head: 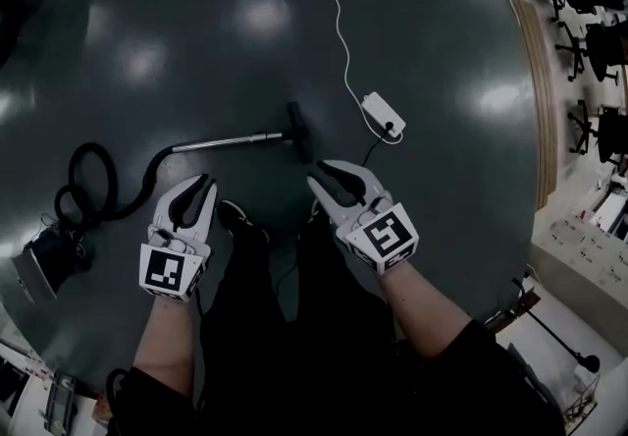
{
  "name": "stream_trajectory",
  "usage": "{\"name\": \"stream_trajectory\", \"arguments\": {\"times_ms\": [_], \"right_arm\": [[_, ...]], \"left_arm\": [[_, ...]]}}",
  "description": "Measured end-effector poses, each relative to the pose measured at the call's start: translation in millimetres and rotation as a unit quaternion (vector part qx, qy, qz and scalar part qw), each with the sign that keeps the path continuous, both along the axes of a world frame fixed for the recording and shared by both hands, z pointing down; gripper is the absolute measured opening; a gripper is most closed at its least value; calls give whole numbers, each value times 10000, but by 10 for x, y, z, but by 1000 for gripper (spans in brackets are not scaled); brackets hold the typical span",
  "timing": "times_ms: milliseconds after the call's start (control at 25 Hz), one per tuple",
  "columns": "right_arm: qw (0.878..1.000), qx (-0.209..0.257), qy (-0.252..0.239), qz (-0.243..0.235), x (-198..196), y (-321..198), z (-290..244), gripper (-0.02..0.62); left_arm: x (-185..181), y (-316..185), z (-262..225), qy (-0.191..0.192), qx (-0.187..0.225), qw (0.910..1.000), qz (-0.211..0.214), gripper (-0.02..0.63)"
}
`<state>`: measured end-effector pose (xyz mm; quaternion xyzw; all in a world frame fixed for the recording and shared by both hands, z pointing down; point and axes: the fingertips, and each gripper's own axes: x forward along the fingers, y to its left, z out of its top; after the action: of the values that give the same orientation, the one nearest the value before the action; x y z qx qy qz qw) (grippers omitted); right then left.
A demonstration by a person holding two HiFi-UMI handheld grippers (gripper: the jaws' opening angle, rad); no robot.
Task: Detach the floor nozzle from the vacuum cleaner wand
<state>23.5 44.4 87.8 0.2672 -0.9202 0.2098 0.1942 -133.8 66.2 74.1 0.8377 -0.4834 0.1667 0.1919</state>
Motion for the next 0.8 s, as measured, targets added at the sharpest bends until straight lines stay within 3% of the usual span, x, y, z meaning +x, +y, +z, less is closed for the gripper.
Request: {"name": "stream_trajectory", "arguments": {"times_ms": [280, 680, 800], "right_arm": [[9998, 15, 106, 174, -56, -30, 677, 97], [9992, 310, -203, 145, -305, -183, 1583, 104], [9990, 425, -113, -114, -401, -198, 1958, 110]], "left_arm": [[134, -311, 413, -121, 308, 9992, 217, 71], [192, -442, 1382, -247, 692, 9973, -64, 91], [198, -464, 1727, -317, 819, 9961, -73, 95]]}}
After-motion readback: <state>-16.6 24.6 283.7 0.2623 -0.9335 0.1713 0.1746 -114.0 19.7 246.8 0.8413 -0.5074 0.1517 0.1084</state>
